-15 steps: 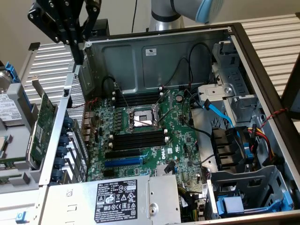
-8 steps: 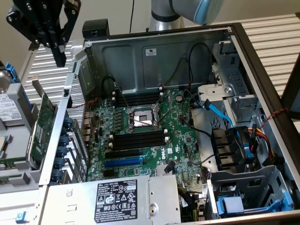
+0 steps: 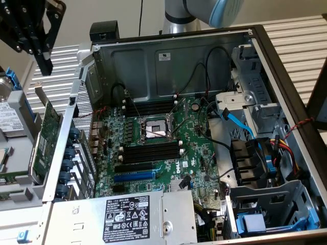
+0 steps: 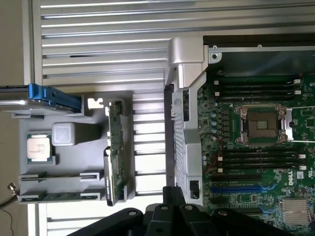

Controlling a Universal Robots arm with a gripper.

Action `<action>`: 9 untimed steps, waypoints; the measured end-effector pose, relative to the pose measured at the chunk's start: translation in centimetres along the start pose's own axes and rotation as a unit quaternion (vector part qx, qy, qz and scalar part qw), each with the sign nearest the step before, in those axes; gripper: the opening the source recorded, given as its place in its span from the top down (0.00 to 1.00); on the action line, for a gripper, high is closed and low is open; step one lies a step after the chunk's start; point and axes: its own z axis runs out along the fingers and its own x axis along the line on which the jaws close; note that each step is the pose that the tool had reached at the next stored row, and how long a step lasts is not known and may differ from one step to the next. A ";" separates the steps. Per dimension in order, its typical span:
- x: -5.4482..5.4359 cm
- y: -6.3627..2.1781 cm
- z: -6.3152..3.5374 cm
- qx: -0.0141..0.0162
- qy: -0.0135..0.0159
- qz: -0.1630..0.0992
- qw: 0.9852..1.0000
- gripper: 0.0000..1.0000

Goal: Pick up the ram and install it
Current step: 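Reach for the ram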

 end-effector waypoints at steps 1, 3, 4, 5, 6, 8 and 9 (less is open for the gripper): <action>0.5 -0.04 -0.01 0.000 0.000 0.000 1.000 0.90; 1.4 -0.10 -0.03 0.000 0.000 0.000 1.000 0.90; 1.8 -0.13 -0.04 -0.001 0.000 0.000 1.000 0.90; 2.3 -0.16 -0.05 -0.001 0.000 0.000 1.000 0.90; 2.7 -0.19 -0.06 -0.001 0.000 0.000 1.000 0.90; 3.6 -0.26 -0.08 -0.002 0.000 0.000 1.000 0.90; 4.1 -0.29 -0.09 -0.002 0.000 0.000 1.000 0.90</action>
